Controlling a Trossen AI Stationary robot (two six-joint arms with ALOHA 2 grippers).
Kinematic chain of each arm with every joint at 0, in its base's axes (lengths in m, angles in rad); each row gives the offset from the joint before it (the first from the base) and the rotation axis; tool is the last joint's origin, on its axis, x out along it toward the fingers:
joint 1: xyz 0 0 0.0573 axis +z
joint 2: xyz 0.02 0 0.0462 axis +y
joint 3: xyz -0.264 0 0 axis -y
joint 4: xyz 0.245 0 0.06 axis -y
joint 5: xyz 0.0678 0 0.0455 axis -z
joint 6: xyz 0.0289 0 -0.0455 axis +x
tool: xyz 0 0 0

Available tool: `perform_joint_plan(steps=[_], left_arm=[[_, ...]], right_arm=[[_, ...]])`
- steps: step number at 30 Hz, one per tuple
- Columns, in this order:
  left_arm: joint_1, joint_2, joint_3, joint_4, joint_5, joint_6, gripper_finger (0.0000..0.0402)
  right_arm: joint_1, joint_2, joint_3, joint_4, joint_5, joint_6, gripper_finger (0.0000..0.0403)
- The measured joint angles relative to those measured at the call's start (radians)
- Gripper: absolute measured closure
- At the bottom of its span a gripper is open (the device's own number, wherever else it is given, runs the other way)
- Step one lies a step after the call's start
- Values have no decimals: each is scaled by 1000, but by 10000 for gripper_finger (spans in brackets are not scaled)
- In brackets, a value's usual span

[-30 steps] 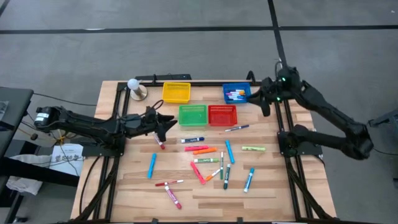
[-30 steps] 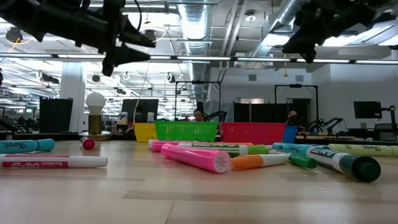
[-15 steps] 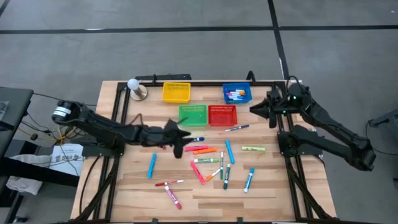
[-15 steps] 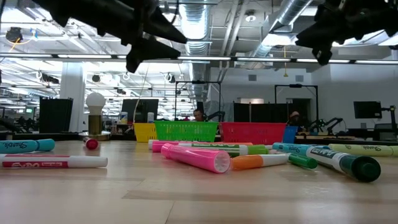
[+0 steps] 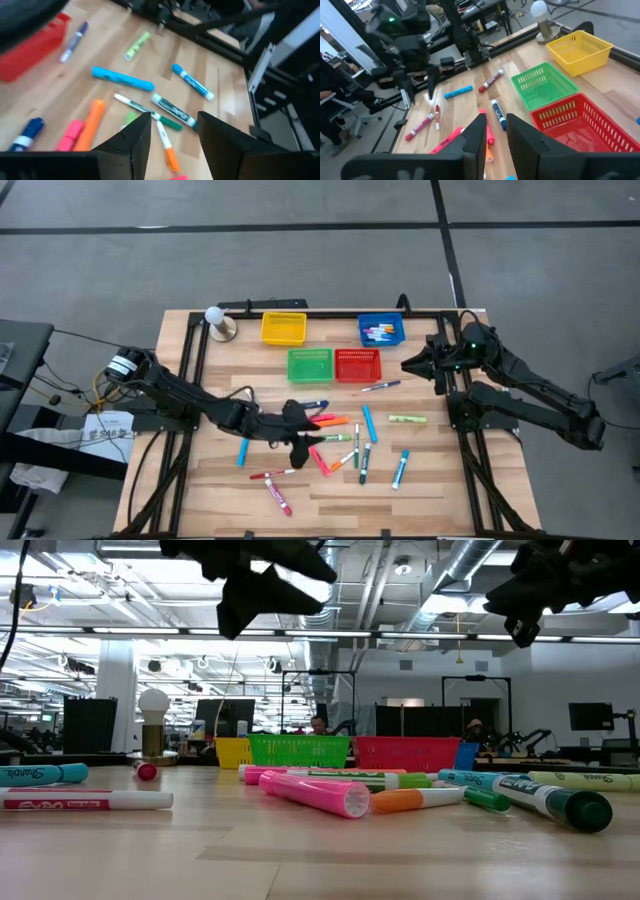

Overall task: Pick & Place Markers
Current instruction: Put the orange highlighter into the blue bin

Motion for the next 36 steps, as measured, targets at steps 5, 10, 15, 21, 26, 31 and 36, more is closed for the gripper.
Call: perform_joint_plan(steps=[5, 10, 15, 21, 26, 31, 36], left_arm=[[-40, 64, 94, -39, 22, 0, 243], [-56, 122, 164, -47, 23, 0, 243], [-49, 176, 239, -93, 45, -11, 243], [-49, 253, 293, -101, 84, -16, 243], [-49, 321, 316, -105, 102, -65, 243], [-49, 369, 338, -111, 101, -144, 243], [-49, 424, 362, -130, 105, -226, 243]], right_arm=[[2, 0, 0, 0, 0, 2, 340], [2, 0, 0, -1, -3, 2, 340], [2, 0, 0, -10, -5, 42, 340], [3, 0, 0, -16, -5, 60, 340], [3, 0, 0, -16, -4, 60, 340], [2, 0, 0, -16, -4, 60, 340], [3, 0, 0, -22, -3, 60, 340]])
